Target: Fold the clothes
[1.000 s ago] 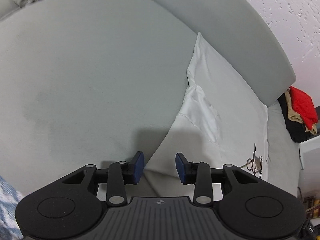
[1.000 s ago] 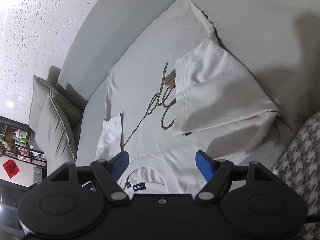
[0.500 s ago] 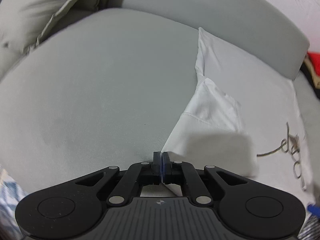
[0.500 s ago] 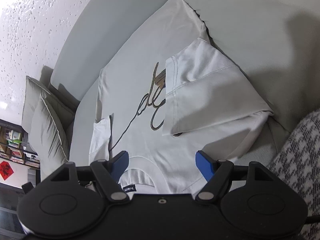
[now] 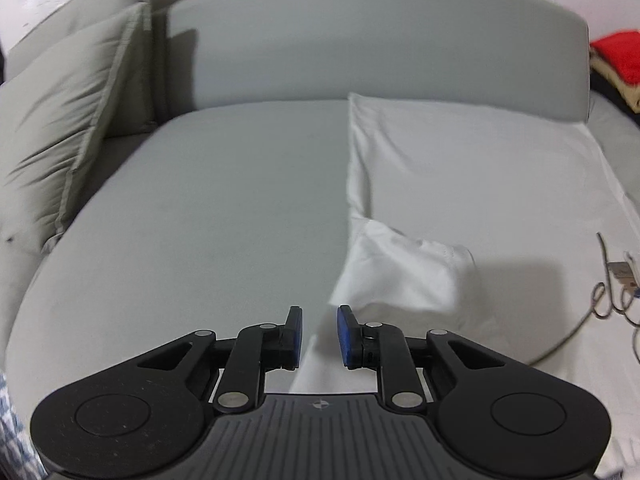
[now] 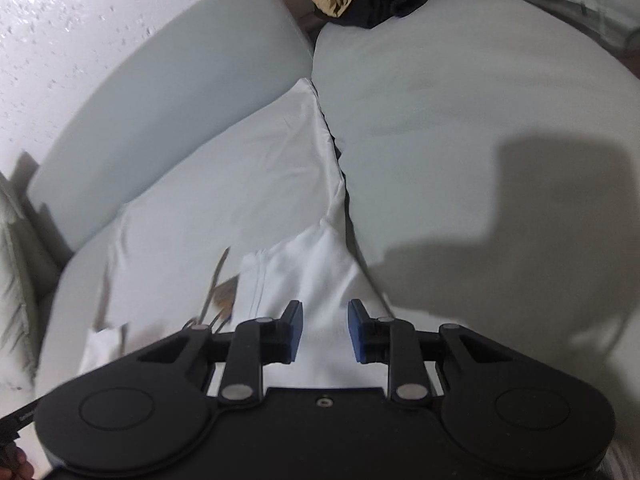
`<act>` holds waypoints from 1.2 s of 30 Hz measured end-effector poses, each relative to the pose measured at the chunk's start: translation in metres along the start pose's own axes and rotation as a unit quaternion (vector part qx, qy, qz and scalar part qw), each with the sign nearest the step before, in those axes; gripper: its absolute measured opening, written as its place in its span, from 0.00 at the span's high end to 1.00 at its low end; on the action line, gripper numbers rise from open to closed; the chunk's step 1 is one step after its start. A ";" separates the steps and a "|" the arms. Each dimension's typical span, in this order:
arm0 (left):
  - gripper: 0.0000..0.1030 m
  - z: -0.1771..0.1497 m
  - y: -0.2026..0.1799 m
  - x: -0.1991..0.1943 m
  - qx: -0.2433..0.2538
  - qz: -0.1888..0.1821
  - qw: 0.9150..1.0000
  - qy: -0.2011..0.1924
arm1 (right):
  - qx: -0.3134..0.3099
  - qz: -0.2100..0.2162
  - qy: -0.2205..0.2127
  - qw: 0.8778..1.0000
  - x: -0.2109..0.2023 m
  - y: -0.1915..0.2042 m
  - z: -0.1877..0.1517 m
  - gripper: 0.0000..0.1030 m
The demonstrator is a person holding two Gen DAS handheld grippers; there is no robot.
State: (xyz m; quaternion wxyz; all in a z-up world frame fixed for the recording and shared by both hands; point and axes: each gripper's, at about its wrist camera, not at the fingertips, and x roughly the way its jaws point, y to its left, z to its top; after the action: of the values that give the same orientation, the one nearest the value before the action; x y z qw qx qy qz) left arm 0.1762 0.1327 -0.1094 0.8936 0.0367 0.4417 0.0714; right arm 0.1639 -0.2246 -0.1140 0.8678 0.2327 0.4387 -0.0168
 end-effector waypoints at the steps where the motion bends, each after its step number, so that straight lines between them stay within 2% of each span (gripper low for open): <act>1: 0.81 0.001 -0.003 0.009 0.005 0.002 1.000 0.011 | -0.010 -0.010 0.003 1.000 0.010 0.003 0.002 0.75; 4: 0.70 -0.003 -0.001 0.021 0.008 0.022 0.999 0.037 | -0.049 -0.047 0.007 0.998 0.027 0.008 0.000 0.72; 5: 0.70 -0.006 0.003 0.018 0.002 0.024 0.999 0.036 | -0.064 -0.061 0.007 0.996 0.028 0.009 -0.003 0.64; 6: 0.70 -0.009 0.007 0.013 -0.004 0.025 0.999 0.036 | -0.079 -0.076 0.007 0.994 0.030 0.010 -0.006 0.61; 9: 0.70 -0.028 0.017 -0.010 0.004 0.027 0.999 0.022 | -0.064 -0.094 0.022 0.993 0.008 0.003 -0.020 0.62; 13: 0.72 -0.051 0.026 -0.045 -0.004 0.017 1.000 -0.011 | -0.045 -0.067 0.024 0.996 -0.030 -0.011 -0.033 0.62; 18: 0.71 -0.048 0.008 -0.054 0.003 -0.005 1.000 -0.025 | -0.018 -0.015 0.024 0.999 -0.051 -0.004 -0.033 0.57; 22: 0.71 -0.051 -0.020 -0.039 0.032 -0.018 0.999 0.009 | -0.064 0.027 0.047 0.997 -0.032 0.028 -0.043 0.58; 24: 0.71 -0.061 -0.031 -0.042 0.057 0.001 0.998 0.012 | -0.095 0.021 0.061 0.993 -0.023 0.036 -0.058 0.58; 26: 0.78 -0.072 -0.036 -0.057 0.083 0.002 0.996 0.011 | -0.143 0.002 0.055 0.988 -0.033 0.046 -0.077 0.58; 30: 0.79 -0.087 -0.040 -0.082 0.091 -0.038 0.995 -0.002 | -0.180 0.008 0.081 0.980 -0.064 0.048 -0.099 0.58; 32: 0.78 -0.091 -0.045 -0.092 0.089 -0.056 0.994 -0.013 | -0.169 0.032 0.085 0.982 -0.075 0.045 -0.098 0.58; 34: 0.78 -0.094 -0.050 -0.102 0.086 -0.074 0.993 -0.024 | -0.161 0.061 0.078 0.982 -0.082 0.047 -0.093 0.63; 36: 0.77 -0.097 -0.056 -0.109 0.087 -0.088 0.992 -0.030 | -0.166 0.077 0.068 0.981 -0.081 0.056 -0.091 0.79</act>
State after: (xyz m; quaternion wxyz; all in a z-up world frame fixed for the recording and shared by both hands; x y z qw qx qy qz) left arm 0.0393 0.0605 -0.0905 0.9028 0.0777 0.4204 -0.0470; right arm 0.0587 -0.1504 -0.0759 0.8610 0.1192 0.4747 0.1385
